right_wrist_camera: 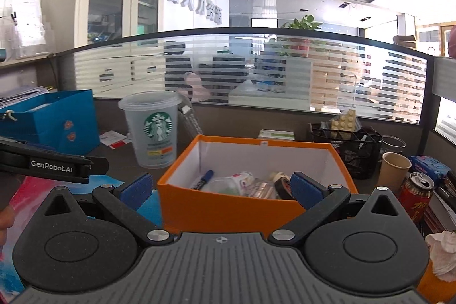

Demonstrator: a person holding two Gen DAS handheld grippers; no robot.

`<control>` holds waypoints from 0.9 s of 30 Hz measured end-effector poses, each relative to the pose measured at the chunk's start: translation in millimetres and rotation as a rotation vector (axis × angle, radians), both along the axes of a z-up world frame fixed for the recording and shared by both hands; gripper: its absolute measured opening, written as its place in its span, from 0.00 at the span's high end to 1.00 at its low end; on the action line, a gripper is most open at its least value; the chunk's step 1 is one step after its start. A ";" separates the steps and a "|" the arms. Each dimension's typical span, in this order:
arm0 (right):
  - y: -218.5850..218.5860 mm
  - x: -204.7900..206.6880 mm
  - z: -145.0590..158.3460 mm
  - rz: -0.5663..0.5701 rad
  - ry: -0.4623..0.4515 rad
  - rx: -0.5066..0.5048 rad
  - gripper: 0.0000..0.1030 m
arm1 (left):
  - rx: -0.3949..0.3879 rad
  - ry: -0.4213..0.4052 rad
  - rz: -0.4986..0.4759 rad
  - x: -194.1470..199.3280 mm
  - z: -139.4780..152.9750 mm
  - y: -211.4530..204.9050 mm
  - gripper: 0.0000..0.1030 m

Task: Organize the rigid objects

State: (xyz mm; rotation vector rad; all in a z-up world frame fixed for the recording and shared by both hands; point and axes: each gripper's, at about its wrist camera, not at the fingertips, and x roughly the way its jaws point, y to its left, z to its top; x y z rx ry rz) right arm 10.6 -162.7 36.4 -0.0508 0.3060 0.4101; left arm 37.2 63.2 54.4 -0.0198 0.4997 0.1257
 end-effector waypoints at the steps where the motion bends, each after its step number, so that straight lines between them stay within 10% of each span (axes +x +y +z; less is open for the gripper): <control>1: 1.1 -2.6 0.3 0.001 -0.004 0.002 0.00 | 0.005 -0.004 0.002 -2.8 0.6 -0.3 0.00; 27: 6.8 -19.8 0.3 0.024 -0.030 -0.015 0.00 | 0.018 -0.107 0.007 -37.6 1.4 -9.2 0.00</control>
